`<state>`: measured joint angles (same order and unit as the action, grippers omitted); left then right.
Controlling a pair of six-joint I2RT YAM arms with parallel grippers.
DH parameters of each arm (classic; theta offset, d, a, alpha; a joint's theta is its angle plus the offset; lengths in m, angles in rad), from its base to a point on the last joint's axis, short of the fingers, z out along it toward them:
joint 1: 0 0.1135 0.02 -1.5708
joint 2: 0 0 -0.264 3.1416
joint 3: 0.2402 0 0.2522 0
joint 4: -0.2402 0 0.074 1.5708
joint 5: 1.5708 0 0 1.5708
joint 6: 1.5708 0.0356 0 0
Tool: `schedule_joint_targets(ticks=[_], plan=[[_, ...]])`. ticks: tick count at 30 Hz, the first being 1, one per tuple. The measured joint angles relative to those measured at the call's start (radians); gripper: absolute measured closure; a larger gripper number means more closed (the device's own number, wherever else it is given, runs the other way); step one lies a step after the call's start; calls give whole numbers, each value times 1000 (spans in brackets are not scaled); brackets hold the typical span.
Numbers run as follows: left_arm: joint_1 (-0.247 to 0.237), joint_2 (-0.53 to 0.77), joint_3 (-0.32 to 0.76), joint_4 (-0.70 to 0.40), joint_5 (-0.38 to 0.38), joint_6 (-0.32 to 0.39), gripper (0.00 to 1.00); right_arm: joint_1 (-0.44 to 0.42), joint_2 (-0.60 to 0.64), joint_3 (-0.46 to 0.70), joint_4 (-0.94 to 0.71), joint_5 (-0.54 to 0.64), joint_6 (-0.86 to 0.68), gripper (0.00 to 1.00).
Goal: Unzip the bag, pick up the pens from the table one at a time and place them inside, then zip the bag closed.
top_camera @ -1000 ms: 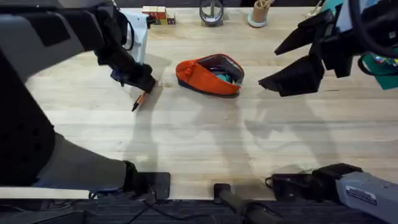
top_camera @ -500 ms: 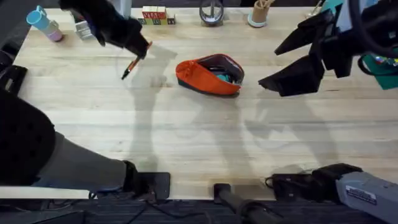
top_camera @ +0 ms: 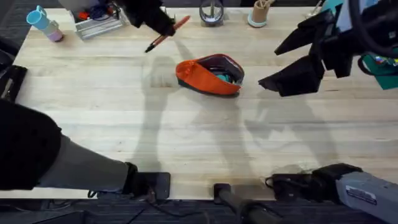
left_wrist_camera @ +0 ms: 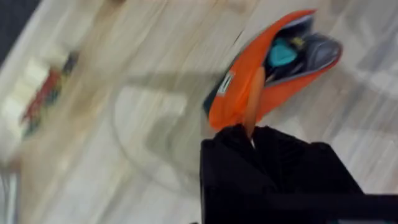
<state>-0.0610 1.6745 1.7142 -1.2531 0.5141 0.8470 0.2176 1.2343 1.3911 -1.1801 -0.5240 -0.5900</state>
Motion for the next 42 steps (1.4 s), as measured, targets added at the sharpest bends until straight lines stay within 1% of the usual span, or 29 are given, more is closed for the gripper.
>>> schedule_joint_targets(ticks=[5,11,15,22,29,36,42], plan=[[-34,0,0,52,121,92,959,0,0,0,0,0,0,4],[-69,0,0,75,252,199,959,0,0,0,0,0,0,4],[-99,0,0,78,311,241,959,0,0,0,0,0,0,4],[-138,0,0,116,348,286,959,0,0,0,0,0,0,4],[-144,8,1,127,360,333,959,0,0,0,0,0,0,4],[-151,102,2,143,414,395,959,0,0,0,0,0,0,4],[-157,152,2,130,448,419,959,0,0,0,0,0,0,4]])
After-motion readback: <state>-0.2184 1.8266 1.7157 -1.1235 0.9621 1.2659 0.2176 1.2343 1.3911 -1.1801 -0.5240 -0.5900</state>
